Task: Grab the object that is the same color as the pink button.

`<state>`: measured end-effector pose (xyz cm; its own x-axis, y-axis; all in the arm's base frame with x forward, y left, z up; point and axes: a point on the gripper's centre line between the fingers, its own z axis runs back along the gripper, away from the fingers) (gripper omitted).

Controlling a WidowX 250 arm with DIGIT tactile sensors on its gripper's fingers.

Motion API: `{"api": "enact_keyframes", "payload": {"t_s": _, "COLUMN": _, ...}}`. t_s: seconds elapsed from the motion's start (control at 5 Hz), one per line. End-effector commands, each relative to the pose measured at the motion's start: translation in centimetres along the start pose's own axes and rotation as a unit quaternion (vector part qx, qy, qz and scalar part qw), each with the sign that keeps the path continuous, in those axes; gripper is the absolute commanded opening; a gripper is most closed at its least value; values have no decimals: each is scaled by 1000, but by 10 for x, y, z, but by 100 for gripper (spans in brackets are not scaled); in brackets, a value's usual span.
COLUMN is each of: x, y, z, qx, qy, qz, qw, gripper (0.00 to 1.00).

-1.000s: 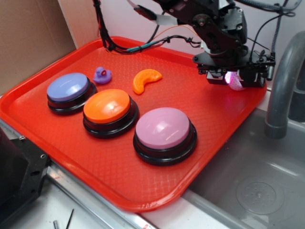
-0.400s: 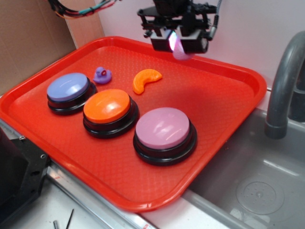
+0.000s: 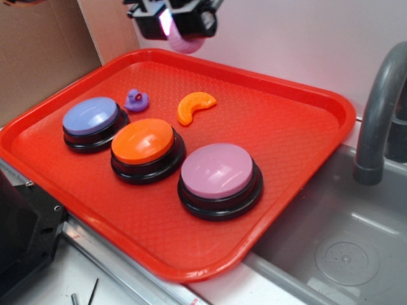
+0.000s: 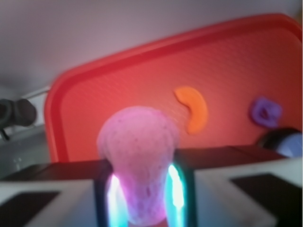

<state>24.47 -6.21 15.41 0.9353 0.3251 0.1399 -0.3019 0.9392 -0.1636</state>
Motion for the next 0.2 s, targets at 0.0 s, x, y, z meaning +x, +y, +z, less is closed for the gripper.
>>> {"api": "enact_keyframes", "payload": {"t_s": 0.0, "x": 19, "y": 15, "z": 16, "qx": -11, "qy": 0, "qz": 44, "qw": 999, "gripper": 0}}
